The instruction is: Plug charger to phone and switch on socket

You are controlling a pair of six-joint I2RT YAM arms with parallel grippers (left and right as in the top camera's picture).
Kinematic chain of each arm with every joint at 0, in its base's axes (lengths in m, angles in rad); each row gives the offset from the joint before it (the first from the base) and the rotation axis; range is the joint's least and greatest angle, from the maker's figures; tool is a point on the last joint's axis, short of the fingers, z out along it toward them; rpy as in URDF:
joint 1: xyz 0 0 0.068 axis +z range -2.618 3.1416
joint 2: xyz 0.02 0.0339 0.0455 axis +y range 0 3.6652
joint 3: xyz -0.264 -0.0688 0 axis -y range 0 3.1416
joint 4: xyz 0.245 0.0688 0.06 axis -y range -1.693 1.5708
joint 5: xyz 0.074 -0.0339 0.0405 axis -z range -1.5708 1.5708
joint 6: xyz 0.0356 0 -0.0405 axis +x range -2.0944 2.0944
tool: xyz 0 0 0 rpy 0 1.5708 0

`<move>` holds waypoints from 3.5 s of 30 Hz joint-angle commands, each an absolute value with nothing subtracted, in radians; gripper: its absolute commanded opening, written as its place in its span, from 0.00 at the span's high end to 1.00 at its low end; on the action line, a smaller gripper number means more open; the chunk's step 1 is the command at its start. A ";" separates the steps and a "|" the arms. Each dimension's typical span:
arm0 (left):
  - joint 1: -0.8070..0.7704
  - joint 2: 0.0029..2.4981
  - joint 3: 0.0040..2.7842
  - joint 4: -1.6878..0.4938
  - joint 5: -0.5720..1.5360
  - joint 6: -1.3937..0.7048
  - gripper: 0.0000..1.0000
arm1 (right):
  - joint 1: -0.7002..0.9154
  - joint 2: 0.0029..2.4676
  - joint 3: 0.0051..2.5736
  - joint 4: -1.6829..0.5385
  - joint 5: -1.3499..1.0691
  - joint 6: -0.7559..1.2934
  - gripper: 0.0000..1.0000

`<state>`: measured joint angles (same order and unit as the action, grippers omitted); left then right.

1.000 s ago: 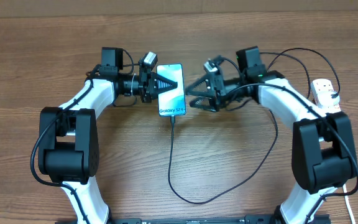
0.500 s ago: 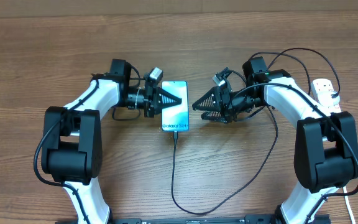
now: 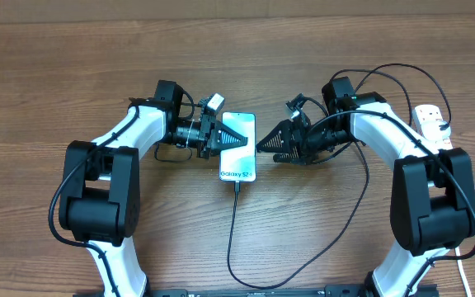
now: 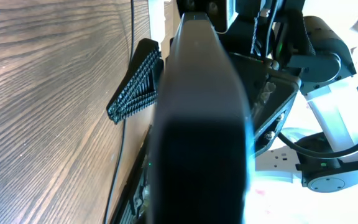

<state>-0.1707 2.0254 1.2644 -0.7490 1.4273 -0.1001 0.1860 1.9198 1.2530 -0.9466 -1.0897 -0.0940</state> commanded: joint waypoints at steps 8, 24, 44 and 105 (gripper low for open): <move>-0.177 2.008 1.269 -0.756 1.422 -0.075 0.96 | 0.253 1.894 1.263 -0.945 -1.061 -0.110 0.00; -0.177 2.008 1.269 -0.792 1.426 -0.075 0.96 | 0.353 1.894 1.263 -0.863 -1.062 -0.088 0.00; -0.177 2.008 1.269 -0.791 1.420 -0.074 0.96 | 0.353 1.894 1.263 -0.842 -1.047 -0.079 0.00; -0.177 2.008 1.269 -0.812 1.283 -0.074 0.96 | 0.355 1.894 1.263 -0.791 -0.890 0.153 0.00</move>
<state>-0.1707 2.0254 1.2644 -0.8055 1.2545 -0.0937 0.3515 1.9194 1.2530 -0.7895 -0.8612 0.1535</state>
